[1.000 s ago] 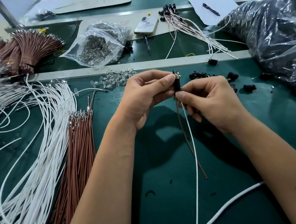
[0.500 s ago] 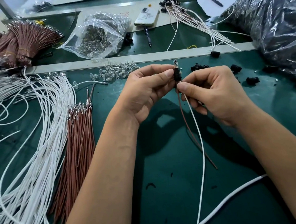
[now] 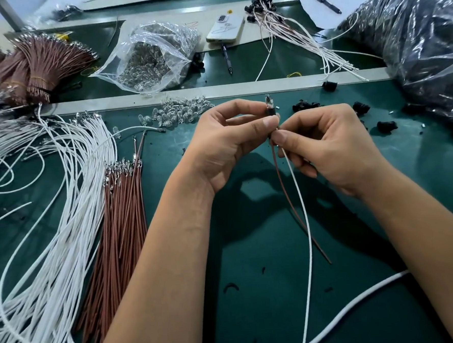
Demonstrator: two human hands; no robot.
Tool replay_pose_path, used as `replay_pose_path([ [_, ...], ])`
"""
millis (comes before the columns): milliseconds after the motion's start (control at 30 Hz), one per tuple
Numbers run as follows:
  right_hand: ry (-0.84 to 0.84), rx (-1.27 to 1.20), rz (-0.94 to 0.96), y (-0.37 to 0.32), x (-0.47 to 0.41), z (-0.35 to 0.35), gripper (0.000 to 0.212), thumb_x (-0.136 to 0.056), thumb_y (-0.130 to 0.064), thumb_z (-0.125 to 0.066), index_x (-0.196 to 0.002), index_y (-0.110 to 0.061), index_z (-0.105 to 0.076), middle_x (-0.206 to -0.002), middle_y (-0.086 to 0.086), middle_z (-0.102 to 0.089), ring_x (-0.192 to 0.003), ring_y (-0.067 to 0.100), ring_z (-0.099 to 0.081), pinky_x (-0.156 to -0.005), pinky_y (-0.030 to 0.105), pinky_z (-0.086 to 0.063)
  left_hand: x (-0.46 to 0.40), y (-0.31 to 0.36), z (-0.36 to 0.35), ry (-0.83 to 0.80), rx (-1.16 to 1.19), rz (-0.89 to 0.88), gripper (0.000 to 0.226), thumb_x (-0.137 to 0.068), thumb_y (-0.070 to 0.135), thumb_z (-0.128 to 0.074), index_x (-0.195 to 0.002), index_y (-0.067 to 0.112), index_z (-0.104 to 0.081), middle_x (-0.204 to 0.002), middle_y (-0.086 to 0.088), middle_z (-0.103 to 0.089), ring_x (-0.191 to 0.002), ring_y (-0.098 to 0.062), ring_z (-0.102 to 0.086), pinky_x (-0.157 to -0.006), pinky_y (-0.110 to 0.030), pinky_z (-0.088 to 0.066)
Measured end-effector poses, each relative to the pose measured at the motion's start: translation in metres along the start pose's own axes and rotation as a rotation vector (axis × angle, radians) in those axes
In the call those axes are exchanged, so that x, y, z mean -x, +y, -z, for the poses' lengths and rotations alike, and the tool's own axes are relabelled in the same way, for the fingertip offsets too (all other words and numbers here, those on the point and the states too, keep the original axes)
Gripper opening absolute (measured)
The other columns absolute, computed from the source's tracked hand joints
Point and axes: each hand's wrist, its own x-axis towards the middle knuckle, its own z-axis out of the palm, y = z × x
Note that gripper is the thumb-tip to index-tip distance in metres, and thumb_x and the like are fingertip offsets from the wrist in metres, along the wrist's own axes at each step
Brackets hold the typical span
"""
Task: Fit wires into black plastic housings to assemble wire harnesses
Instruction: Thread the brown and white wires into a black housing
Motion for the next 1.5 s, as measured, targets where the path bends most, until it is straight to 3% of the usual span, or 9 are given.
replay_pose_path([
  [933,-0.051,0.051,-0.033,0.0021,-0.0011,0.0039,0.015,-0.091,-0.006,-0.077,-0.079,0.001,-0.071,-0.052,0.003,-0.058,-0.038,0.014,-0.043,-0.039,0.020,-0.036,-0.0006,-0.0005,0.0002,-0.025,0.057,-0.088,0.024,-0.062,-0.001,-0.077,-0.081,0.009,-0.069,-0.085,-0.010,-0.075,-0.073,-0.014,-0.071,-0.070,-0.021,-0.056],
  [1033,-0.037,0.026,-0.007,0.0026,-0.0010,0.0029,0.013,-0.089,-0.006,-0.077,-0.080,0.000,-0.070,-0.054,0.004,-0.059,-0.042,0.014,-0.047,-0.041,0.021,-0.040,0.0003,-0.0001,0.0005,-0.054,0.050,-0.112,0.024,-0.063,-0.004,-0.076,-0.081,0.009,-0.068,-0.086,-0.010,-0.075,-0.074,-0.015,-0.070,-0.071,-0.023,-0.056],
  [1133,-0.022,-0.013,0.039,0.0005,-0.0009,0.0011,0.011,-0.085,-0.011,-0.078,-0.080,-0.004,-0.072,-0.060,0.017,-0.060,-0.048,0.019,-0.052,-0.044,0.025,-0.047,0.0022,0.0011,0.0003,-0.114,0.063,-0.152,0.024,-0.065,-0.011,-0.074,-0.077,0.009,-0.069,-0.087,-0.011,-0.074,-0.075,-0.017,-0.070,-0.072,-0.024,-0.056],
  [1333,0.006,-0.054,0.138,-0.0024,-0.0016,-0.0012,0.005,-0.088,0.001,-0.074,-0.089,-0.003,-0.072,-0.060,0.004,-0.062,-0.049,0.014,-0.058,-0.048,0.025,-0.052,0.0036,0.0027,-0.0030,-0.221,0.089,-0.213,0.035,-0.069,-0.024,-0.062,-0.072,0.010,-0.071,-0.085,-0.008,-0.072,-0.070,-0.014,-0.066,-0.071,-0.026,-0.057],
  [1500,0.010,-0.035,0.163,-0.0042,-0.0013,-0.0028,0.005,-0.090,0.004,-0.072,-0.090,-0.001,-0.071,-0.061,0.012,-0.061,-0.049,0.016,-0.058,-0.050,0.025,-0.053,0.0043,0.0019,-0.0028,-0.265,0.096,-0.237,0.041,-0.071,-0.028,-0.059,-0.072,0.010,-0.074,-0.085,-0.008,-0.073,-0.072,-0.014,-0.068,-0.069,-0.023,-0.056],
])
